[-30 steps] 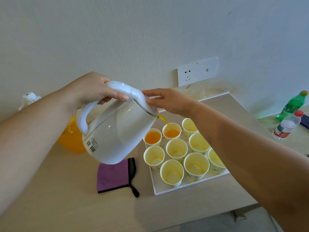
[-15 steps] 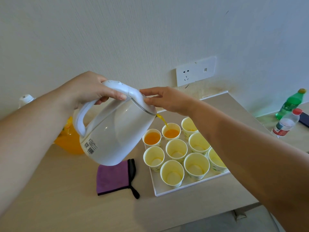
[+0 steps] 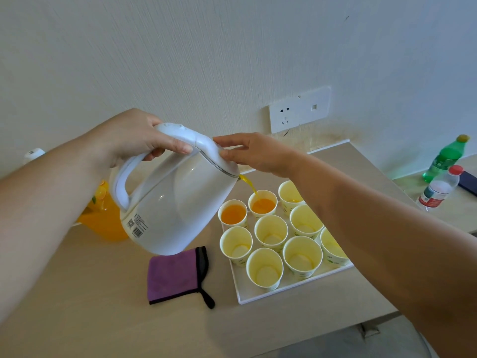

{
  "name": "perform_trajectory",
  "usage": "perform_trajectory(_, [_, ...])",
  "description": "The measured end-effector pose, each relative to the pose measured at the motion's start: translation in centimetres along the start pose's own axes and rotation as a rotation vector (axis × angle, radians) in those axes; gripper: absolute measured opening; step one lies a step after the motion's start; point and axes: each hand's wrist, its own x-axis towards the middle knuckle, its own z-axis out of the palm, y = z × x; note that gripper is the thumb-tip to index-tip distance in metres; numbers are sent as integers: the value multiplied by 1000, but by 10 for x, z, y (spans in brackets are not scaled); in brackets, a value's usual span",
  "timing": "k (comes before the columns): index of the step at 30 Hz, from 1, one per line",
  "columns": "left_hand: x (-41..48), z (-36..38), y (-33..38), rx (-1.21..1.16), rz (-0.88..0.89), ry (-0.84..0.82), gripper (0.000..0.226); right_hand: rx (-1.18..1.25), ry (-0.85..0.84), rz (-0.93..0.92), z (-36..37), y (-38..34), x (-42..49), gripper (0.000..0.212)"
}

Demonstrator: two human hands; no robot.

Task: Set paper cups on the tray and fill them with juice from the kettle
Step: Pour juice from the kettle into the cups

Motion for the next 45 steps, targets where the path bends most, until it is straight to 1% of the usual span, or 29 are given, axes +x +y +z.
perform_trajectory(11, [2, 1, 3, 6, 10, -8, 43, -10, 6, -17, -2, -1, -1, 39])
perform_trajectory(33, [8, 9, 3, 1, 4, -33, 43, -31, 8, 26, -5, 6, -4, 41])
perform_trajectory(41, [11, 13, 1, -20, 4, -61, 42, -6, 14, 57, -6, 9, -8, 42])
perform_trajectory(45, [11, 16, -1, -55, 6, -94, 41, -55, 17, 53, -7, 8, -11, 43])
